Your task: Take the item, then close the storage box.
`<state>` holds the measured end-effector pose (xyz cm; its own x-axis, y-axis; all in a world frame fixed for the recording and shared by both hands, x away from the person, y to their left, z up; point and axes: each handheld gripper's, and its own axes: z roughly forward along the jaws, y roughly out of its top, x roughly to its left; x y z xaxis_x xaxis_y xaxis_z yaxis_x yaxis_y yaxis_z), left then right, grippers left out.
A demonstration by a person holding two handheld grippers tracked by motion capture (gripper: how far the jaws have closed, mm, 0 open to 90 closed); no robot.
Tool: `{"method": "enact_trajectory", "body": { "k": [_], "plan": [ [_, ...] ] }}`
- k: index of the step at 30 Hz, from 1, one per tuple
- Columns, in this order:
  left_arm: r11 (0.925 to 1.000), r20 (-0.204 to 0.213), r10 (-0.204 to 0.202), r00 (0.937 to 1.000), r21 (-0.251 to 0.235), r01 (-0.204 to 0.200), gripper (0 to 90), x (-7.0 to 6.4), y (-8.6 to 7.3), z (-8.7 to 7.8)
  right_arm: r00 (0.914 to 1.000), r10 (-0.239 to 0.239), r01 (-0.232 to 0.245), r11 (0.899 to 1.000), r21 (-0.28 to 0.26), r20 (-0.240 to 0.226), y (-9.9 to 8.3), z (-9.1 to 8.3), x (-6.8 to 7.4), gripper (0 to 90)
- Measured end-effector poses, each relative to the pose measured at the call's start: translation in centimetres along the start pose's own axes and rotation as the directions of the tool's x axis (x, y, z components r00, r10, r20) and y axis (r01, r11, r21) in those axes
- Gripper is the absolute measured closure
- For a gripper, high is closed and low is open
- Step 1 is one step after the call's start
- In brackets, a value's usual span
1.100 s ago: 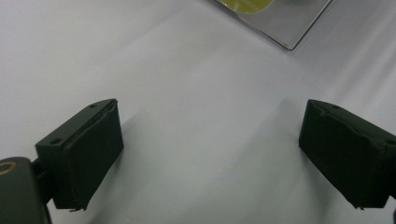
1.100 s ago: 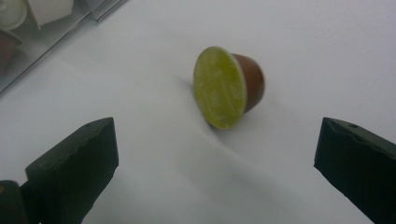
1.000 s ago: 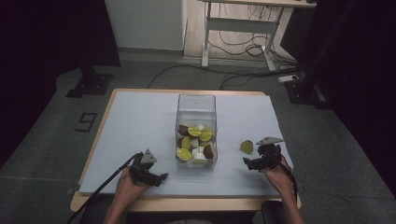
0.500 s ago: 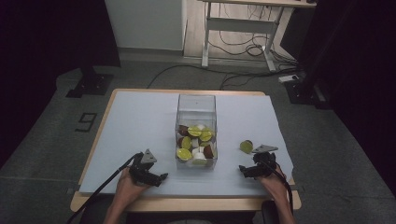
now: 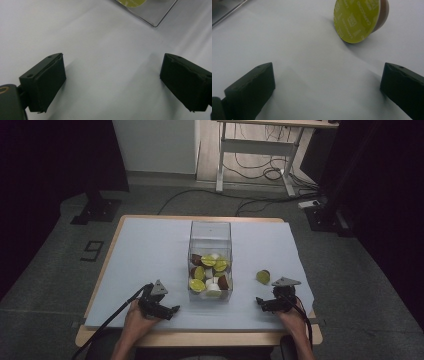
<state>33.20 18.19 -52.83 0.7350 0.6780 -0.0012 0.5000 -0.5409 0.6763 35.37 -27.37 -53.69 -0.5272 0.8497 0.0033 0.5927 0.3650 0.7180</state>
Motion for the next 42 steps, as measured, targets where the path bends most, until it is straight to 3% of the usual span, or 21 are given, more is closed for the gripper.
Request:
{"method": "enact_trajectory", "body": {
  "k": [13, 20, 28, 35, 42],
  "plan": [
    [1.0000, 0.001, 0.002, 1.0000, -0.002, -0.002, 6.5, 0.0, 0.0, -0.1, 1.0000, -0.005, 0.005, 1.000, -0.004, -0.001, 0.0, -0.2, 0.2, 2.7],
    [0.9997, -0.003, 0.021, 0.9998, -0.014, -0.021, 13.2, -0.5, -0.1, -0.4, 0.9996, -0.023, 0.023, 1.000, -0.014, -0.013, 0.3, -0.8, 0.7, 8.9],
    [0.9963, 0.004, 0.031, 0.9995, -0.080, -0.030, 14.9, -1.2, 0.5, -1.4, 0.9978, -0.040, 0.037, 0.998, -0.057, -0.053, 0.9, -2.1, 1.5, 9.8],
    [0.9957, 0.012, 0.048, 0.9988, -0.080, -0.047, 17.7, -1.6, 0.8, -1.4, 0.9942, -0.085, 0.081, 0.995, -0.061, -0.065, 1.4, -2.7, 2.5, 13.7],
    [0.9916, 0.041, 0.056, 0.9976, -0.119, -0.051, 20.0, -2.2, 1.5, -2.0, 0.9897, -0.106, 0.099, 0.992, -0.074, -0.097, 2.0, -3.0, 3.4, 17.3]
  ]
}}
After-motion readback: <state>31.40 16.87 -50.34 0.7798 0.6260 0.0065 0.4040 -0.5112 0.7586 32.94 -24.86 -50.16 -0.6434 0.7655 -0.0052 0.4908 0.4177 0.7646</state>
